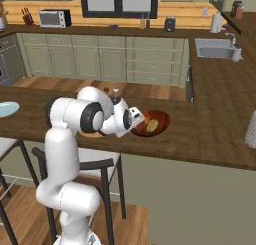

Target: Pick the chicken drumstick and potato from their plates and place them in the bowl. Then put the bowl in the fridge.

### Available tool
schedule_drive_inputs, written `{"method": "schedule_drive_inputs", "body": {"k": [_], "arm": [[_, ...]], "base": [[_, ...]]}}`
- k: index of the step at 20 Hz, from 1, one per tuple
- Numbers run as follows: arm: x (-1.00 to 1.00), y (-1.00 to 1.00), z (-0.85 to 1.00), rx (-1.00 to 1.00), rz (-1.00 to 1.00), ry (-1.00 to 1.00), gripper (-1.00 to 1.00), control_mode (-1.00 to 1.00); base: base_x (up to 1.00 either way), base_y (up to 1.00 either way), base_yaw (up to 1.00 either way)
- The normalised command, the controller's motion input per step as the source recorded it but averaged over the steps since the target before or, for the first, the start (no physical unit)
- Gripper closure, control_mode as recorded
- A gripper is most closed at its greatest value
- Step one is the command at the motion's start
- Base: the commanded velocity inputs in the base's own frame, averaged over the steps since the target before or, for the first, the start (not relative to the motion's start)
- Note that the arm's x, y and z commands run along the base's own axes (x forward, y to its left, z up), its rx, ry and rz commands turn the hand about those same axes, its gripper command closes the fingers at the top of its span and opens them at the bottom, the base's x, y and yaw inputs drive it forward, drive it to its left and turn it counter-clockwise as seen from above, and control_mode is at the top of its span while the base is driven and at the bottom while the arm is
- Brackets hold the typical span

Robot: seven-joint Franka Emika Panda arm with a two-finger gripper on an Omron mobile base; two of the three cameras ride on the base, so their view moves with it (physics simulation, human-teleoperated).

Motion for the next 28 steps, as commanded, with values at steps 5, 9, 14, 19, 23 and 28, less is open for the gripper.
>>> {"method": "schedule_drive_inputs", "body": {"k": [5,9,14,19,23,28], "arm": [[-0.63,0.09,0.35,0.01,0.06,-0.06,1.00,-1.00],[-0.86,0.35,0.93,0.04,0.14,-0.17,1.00,-1.00],[-1.00,0.48,0.88,0.02,0.23,-0.01,1.00,-1.00],[-0.95,0.61,0.91,0.01,0.36,0.02,1.00,-1.00],[-0.95,0.56,0.93,0.00,0.37,0.08,1.00,-1.00],[-1.00,0.38,0.72,-0.02,0.34,0.07,1.00,-1.00]], "base": [[0.00,0.00,0.00],[0.00,0.00,0.00],[0.00,0.00,0.00],[0.00,0.00,0.00],[0.00,0.00,0.00],[0.00,0.00,0.00]]}}
